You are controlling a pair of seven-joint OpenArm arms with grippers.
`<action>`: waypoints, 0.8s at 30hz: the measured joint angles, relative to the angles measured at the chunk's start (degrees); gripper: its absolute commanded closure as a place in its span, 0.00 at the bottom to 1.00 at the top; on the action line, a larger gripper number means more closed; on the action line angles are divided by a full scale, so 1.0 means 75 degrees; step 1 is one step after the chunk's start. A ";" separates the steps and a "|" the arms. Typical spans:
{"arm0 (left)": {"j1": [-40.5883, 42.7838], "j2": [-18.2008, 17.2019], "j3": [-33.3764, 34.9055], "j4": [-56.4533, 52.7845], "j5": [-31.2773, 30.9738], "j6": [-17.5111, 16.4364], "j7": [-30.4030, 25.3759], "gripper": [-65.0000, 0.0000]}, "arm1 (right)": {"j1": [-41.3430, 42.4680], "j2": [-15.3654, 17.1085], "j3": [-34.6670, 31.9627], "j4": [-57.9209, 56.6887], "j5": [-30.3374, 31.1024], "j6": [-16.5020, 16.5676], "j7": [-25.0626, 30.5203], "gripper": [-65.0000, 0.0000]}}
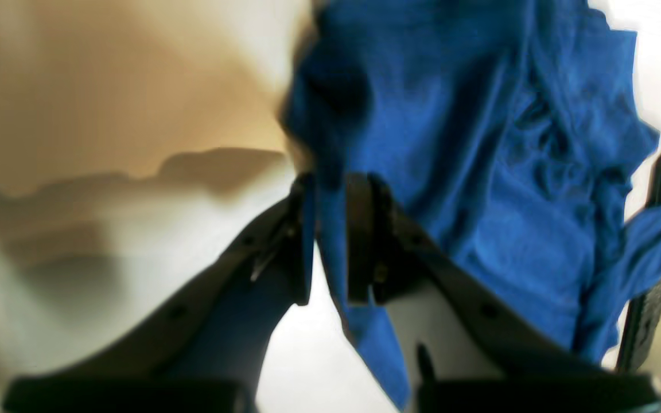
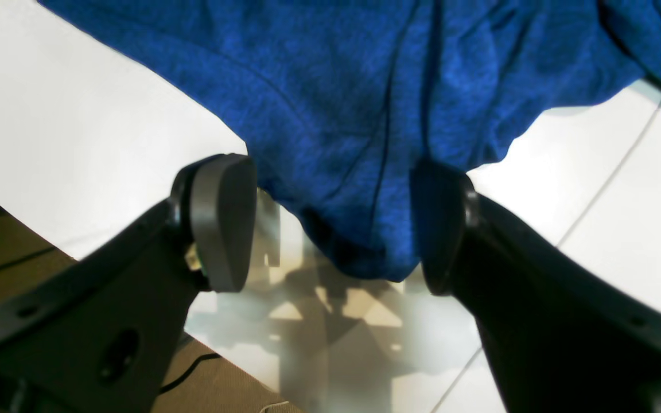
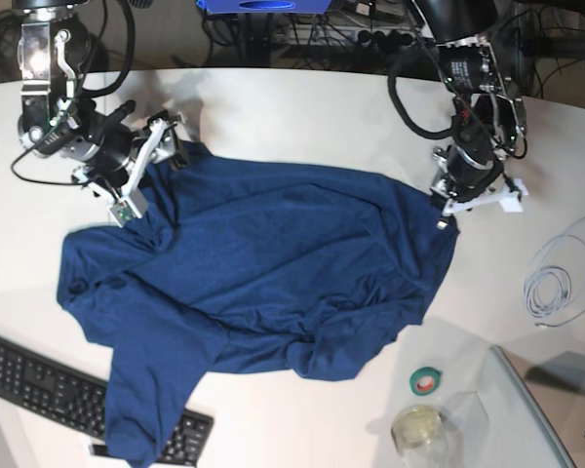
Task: Layout the t-shirt on the table in an organized manner, then fold the t-shirt properly
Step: 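Regrasp the t-shirt edge with the left gripper and pull it outward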
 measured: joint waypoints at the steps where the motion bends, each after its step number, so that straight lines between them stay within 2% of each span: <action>1: 0.0015 -0.0140 0.0000 -0.0079 -0.0198 -0.0026 0.0015 0.83 | 0.0000 -0.0026 -0.0003 0.0000 0.0003 -0.0003 0.0000 0.39; 4: 0.0061 -0.0353 -0.0003 -0.0187 -0.0504 -0.0047 0.0009 0.62 | 0.0000 -0.0047 -0.0003 0.0000 0.0003 -0.0003 0.0000 0.39; 5: 0.0079 -0.0399 0.0000 -0.0192 -0.0513 -0.0143 0.0015 0.50 | 0.0000 -0.0044 -0.0003 0.0000 0.0000 0.0000 0.0000 0.39; 7: 0.0082 -0.0443 0.0000 -0.0216 -0.0557 -0.0828 0.0032 0.27 | 0.0000 -0.0050 -0.0003 0.0000 0.0003 -0.0003 0.0003 0.39; 8: 0.0073 -0.0443 -0.0003 -0.0216 -0.0551 -0.1058 0.0032 0.18 | 0.0000 -0.0050 -0.0003 0.0000 0.0000 0.0000 0.0000 0.39; 9: 0.0052 -0.0437 0.0000 -0.0227 -0.0562 -0.1128 0.0038 0.12 | 0.0000 -0.0047 -0.0003 0.0000 0.0003 0.0000 0.0000 0.39; 10: 0.0044 -0.0437 0.0012 -0.0259 -0.0557 -0.1148 0.0035 0.11 | 0.0000 -0.0050 -0.0003 0.0000 0.0003 0.0000 0.0003 0.39; 12: 0.0067 -0.0437 0.0012 -0.0294 -0.0551 -0.1131 0.0035 0.11 | 0.0000 -0.0047 -0.0003 0.0000 0.0003 0.0000 0.0000 0.39; 14: 0.0082 -0.0440 0.0012 -0.0303 -0.0545 -0.1110 0.0035 0.16 | 0.0000 -0.0047 -0.0003 0.0000 0.0003 0.0000 0.0003 0.39; 19: -0.0044 -0.0437 0.0015 -0.0303 -0.0539 -0.1119 0.0032 0.53 | -0.0023 -0.0047 -0.0003 0.0000 0.0003 0.0000 0.0000 0.39; 21: -0.0073 -0.0437 0.0012 -0.0306 -0.0533 -0.1116 0.0035 0.63 | -0.0023 -0.0050 -0.0003 0.0000 0.0003 0.0000 0.0000 0.39; 24: -0.0233 -0.0443 0.0000 -0.0597 -0.0548 -0.1137 0.0006 0.67 | -0.0020 -0.0050 -0.0003 0.0000 0.0003 0.0000 0.0003 0.39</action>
